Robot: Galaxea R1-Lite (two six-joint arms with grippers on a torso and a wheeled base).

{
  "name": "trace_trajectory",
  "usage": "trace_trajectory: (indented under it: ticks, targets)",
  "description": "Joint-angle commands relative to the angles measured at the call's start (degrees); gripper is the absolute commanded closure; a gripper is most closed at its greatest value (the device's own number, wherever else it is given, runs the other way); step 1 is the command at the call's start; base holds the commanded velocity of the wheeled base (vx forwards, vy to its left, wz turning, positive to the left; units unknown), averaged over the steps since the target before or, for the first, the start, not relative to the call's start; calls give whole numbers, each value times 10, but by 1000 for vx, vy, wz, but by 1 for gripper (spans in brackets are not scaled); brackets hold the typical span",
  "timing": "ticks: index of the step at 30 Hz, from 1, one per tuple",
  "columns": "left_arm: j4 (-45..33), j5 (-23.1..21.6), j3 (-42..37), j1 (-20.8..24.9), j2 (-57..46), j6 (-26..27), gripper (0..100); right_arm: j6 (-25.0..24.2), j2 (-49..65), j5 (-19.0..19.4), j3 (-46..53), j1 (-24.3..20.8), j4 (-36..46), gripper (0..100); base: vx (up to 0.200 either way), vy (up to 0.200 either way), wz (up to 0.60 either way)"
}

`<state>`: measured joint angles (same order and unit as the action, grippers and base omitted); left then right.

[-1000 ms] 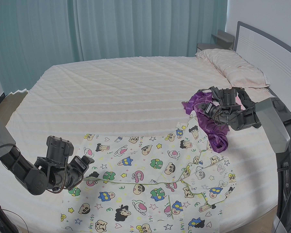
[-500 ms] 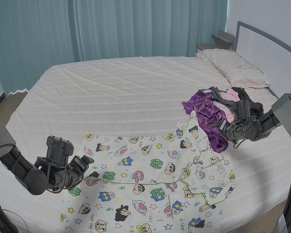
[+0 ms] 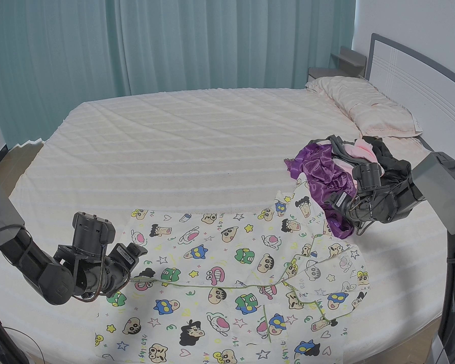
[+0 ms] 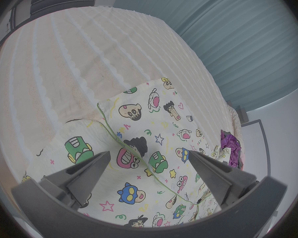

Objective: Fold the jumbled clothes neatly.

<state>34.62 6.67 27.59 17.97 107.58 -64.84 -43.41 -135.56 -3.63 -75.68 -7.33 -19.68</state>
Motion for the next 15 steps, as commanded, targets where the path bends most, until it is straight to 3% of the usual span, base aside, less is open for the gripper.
trace_trajectory:
  ticks: [1, 9, 15]
  targets:
    - [0, 0, 0, 0, 0, 0, 0, 0, -57, -5, -48, 3, 7, 100, 0, 0, 0]
    - [1, 0, 0, 0, 0, 0, 0, -1, -71, -8, -104, 21, 30, 100, 0, 0, 0]
    - [0, 0, 0, 0, 0, 0, 0, -5, -57, -48, -142, 77, -14, 100, 0, 0, 0]
